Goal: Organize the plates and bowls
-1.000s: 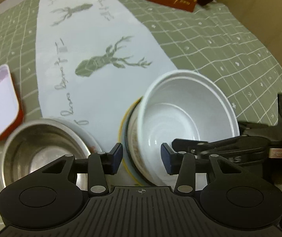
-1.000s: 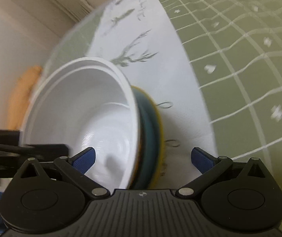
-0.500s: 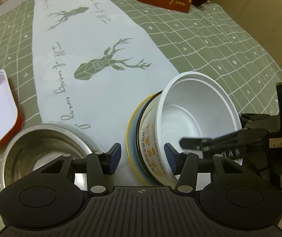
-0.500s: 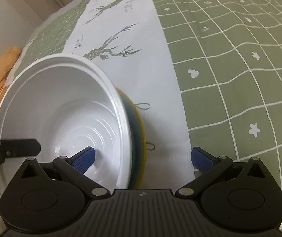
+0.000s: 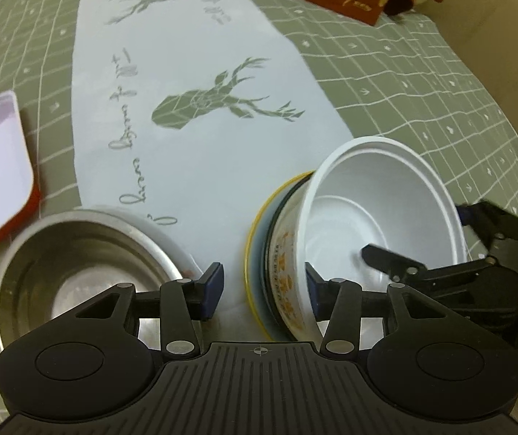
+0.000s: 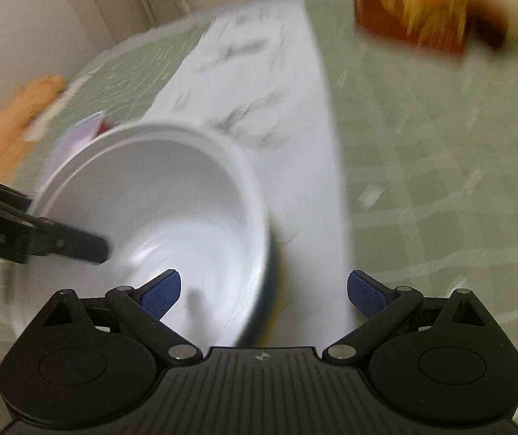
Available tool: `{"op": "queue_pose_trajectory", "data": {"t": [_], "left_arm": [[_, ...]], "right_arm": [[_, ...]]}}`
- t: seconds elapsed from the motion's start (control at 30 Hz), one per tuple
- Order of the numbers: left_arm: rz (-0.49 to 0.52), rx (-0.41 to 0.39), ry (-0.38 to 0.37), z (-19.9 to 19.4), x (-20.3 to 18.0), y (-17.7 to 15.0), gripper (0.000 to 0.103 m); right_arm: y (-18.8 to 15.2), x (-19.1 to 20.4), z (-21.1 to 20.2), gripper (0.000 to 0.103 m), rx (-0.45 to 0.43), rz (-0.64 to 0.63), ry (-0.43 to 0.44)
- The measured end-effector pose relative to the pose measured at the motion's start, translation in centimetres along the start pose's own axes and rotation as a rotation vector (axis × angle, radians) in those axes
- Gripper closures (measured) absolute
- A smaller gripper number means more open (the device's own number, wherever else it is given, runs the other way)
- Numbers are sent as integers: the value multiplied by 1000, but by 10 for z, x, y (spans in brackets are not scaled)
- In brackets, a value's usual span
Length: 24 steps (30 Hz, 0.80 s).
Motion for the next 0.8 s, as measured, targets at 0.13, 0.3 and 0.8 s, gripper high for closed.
{"op": "queue_pose_trajectory", "data": {"t": [0.13, 0.3, 0.8], "left_arm": [[-38, 28, -26, 9, 1, 2, 55], [-33, 43, -52, 15, -10, 4, 51], [-5, 78, -54, 30, -17, 0, 49]], "right_arm": [[3, 4, -5, 4, -13, -45, -41], [6, -1, -6, 4, -14, 67, 69], [-6, -7, 29, 19, 213, 234, 191]]}}
Point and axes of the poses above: each gripper's, at about its wrist camera, not at the fingertips, and z roughly the way its jaws point, x to its left, y to its top, the point moved 8 cm from there along z, roughly the way its jaws point, and after that the axes turned 8 degrees about x, right-handed, at the moved point
